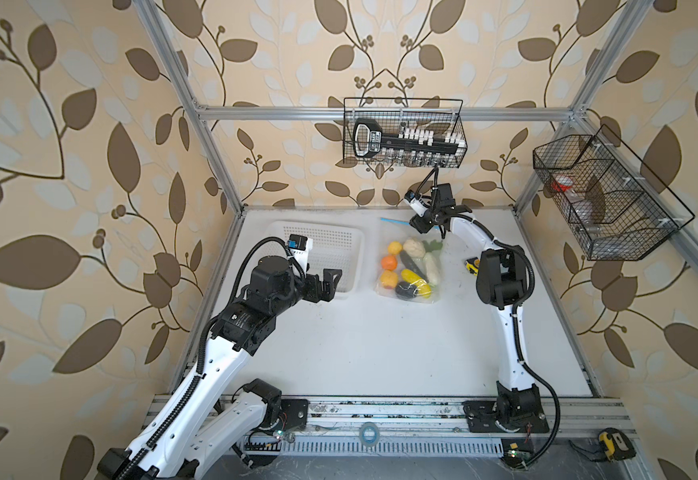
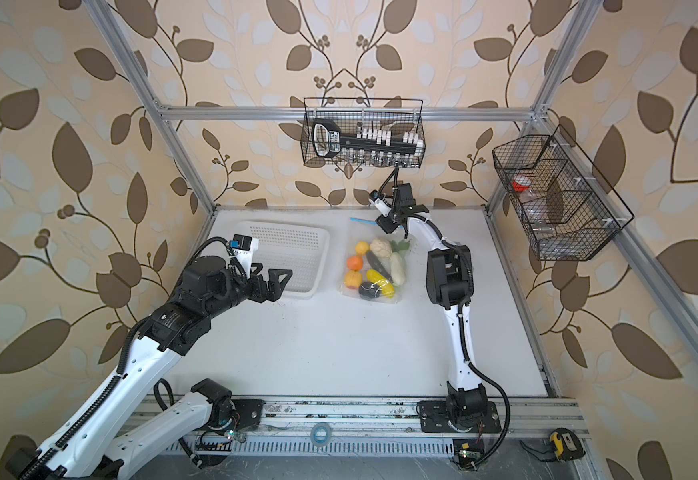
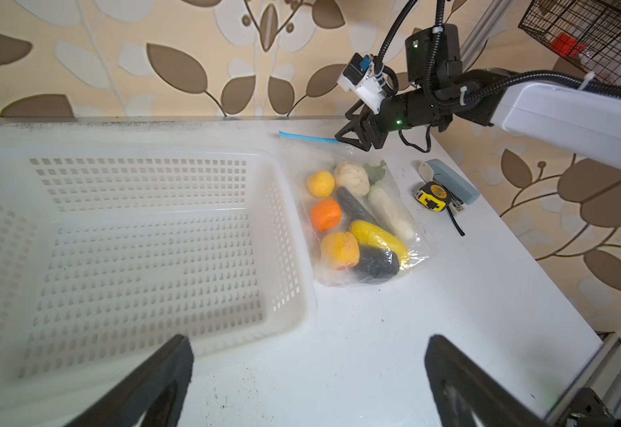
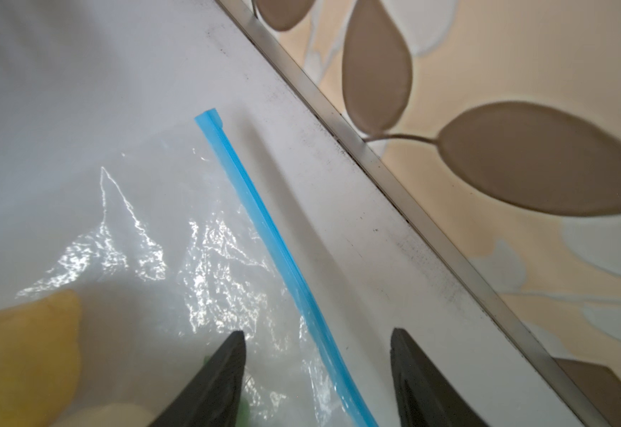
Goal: Place the food in the zip-top bag and seal the zipper
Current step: 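Open the right gripper to release the bag and lift away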
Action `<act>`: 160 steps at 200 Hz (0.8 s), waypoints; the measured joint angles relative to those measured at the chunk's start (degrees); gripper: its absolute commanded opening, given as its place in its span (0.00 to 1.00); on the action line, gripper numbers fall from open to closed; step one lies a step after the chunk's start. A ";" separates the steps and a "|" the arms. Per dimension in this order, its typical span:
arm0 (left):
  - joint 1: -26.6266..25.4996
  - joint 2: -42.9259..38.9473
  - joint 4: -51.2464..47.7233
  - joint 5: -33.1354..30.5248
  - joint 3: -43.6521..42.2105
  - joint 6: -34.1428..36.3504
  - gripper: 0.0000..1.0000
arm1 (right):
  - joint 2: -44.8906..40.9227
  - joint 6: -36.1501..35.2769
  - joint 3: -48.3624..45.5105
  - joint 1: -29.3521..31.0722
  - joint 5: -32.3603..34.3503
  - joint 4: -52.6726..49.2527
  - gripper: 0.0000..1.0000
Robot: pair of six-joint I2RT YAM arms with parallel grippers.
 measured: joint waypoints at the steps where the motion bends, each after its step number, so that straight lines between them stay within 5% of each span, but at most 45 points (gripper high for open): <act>1: 0.00 0.00 -0.04 -0.17 0.00 0.00 0.99 | -0.13 -0.04 -0.11 0.00 0.00 0.04 0.67; 50: 0.00 -0.31 -3.34 -3.37 0.00 0.24 0.99 | -14.64 5.07 -12.57 0.11 0.09 6.38 0.68; 103: 0.00 -7.52 -4.31 -9.03 -8.48 -1.42 0.99 | -38.45 13.14 -37.90 2.34 2.47 14.99 0.68; 160: 0.00 -6.75 -10.23 -10.64 -9.64 -12.13 0.99 | -65.29 22.38 -69.42 19.10 5.84 18.71 0.69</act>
